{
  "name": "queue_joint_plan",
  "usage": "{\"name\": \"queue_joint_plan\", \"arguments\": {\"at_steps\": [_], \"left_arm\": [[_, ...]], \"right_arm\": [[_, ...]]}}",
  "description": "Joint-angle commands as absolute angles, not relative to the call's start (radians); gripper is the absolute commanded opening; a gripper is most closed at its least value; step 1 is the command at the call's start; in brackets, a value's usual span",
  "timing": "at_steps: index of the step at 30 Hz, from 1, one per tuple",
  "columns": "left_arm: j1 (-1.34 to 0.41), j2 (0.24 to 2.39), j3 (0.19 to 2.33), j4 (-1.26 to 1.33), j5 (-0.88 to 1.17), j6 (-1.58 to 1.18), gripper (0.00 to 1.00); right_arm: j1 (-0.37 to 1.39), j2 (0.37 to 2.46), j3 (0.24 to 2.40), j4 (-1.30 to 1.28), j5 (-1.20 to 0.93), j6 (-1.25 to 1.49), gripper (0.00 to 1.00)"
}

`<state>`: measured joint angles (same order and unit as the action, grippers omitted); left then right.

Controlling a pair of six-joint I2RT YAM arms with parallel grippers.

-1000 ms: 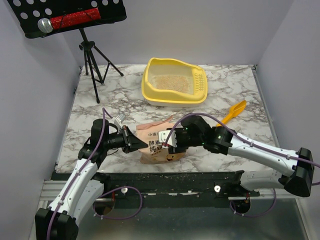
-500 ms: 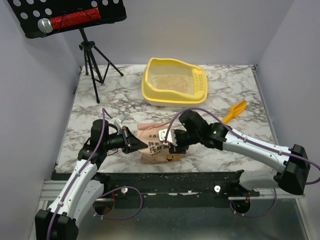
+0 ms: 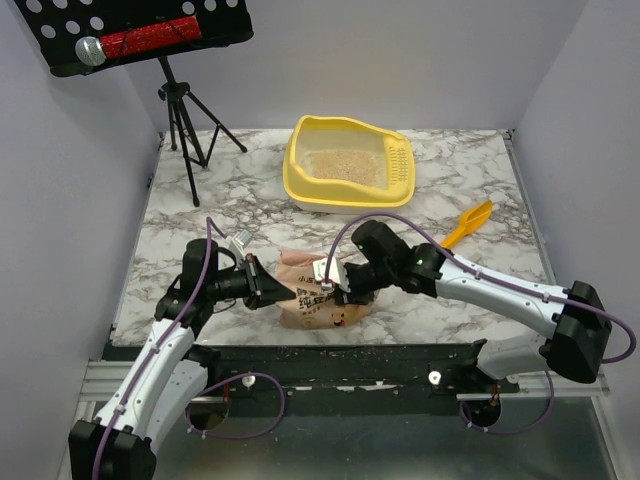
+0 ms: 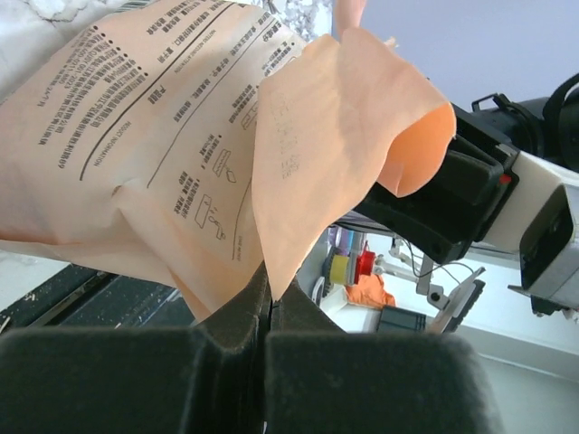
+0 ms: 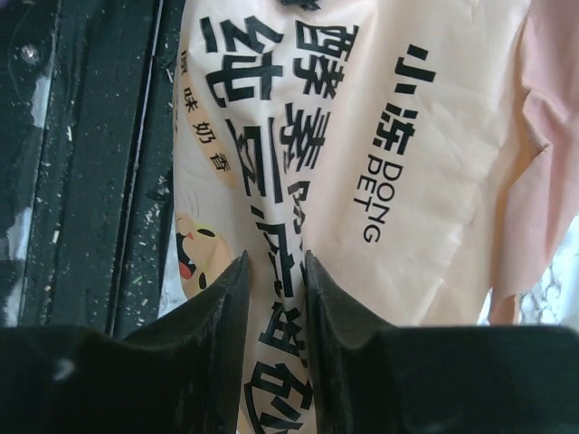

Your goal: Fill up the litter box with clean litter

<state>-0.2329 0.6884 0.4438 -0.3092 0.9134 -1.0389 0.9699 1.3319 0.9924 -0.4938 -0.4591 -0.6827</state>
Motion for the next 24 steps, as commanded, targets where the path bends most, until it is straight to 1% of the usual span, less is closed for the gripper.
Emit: {"name": "queue_joint_plan", "arguments": {"at_steps": [1, 2, 3, 6, 8, 9, 10, 11, 14, 15, 17, 18, 21, 24], "left_arm": [[-0.229, 0.673, 0.494, -0.313, 0.923, -1.017, 0.00], [-0.229, 0.673, 0.497, -0.311, 0.923, -1.017, 0.00], [-0.227, 0.673, 0.502, -0.311, 0.923, -1.016, 0.00], [-0.229, 0.676, 0.544, -0.342, 0.910, -0.979, 0.00], [-0.229, 0.690, 0.647, -0.479, 0.833, -0.837, 0.00], [-0.227, 0.699, 0.729, -0.565, 0.768, -0.759, 0.03], [-0.227, 0.704, 0.805, -0.662, 0.676, -0.670, 0.08], [-0.229, 0.709, 0.887, -0.740, 0.576, -0.604, 0.15], [-0.232, 0.709, 1.055, -0.831, 0.390, -0.461, 0.29], [-0.236, 0.707, 1.083, -0.833, 0.385, -0.430, 0.31], [-0.245, 0.690, 1.095, -0.786, 0.444, -0.388, 0.36], [-0.250, 0.677, 1.080, -0.738, 0.500, -0.379, 0.36], [-0.270, 0.641, 0.967, -0.557, 0.731, -0.373, 0.39], [-0.328, 0.627, 0.850, -0.436, 0.836, -0.345, 0.42]], "right_arm": [[0.956, 1.365, 0.965, -0.586, -0.520, -0.652, 0.21], [0.954, 1.364, 0.966, -0.587, -0.512, -0.650, 0.05], [0.950, 1.361, 0.965, -0.588, -0.505, -0.646, 0.00], [0.940, 1.347, 0.977, -0.604, -0.503, -0.637, 0.00], [0.937, 1.339, 0.985, -0.618, -0.497, -0.637, 0.00], [0.937, 1.333, 0.989, -0.621, -0.494, -0.637, 0.00], [0.936, 1.332, 0.994, -0.627, -0.486, -0.635, 0.00], [0.937, 1.333, 0.997, -0.630, -0.479, -0.634, 0.00], [0.931, 1.351, 1.015, -0.637, -0.463, -0.630, 0.00], [0.928, 1.359, 1.023, -0.637, -0.459, -0.627, 0.00], [0.920, 1.368, 1.038, -0.641, -0.462, -0.621, 0.00], [0.916, 1.373, 1.043, -0.643, -0.465, -0.621, 0.00], [0.894, 1.367, 1.051, -0.643, -0.485, -0.621, 0.00], [0.861, 1.364, 1.054, -0.646, -0.523, -0.620, 0.00]]}}
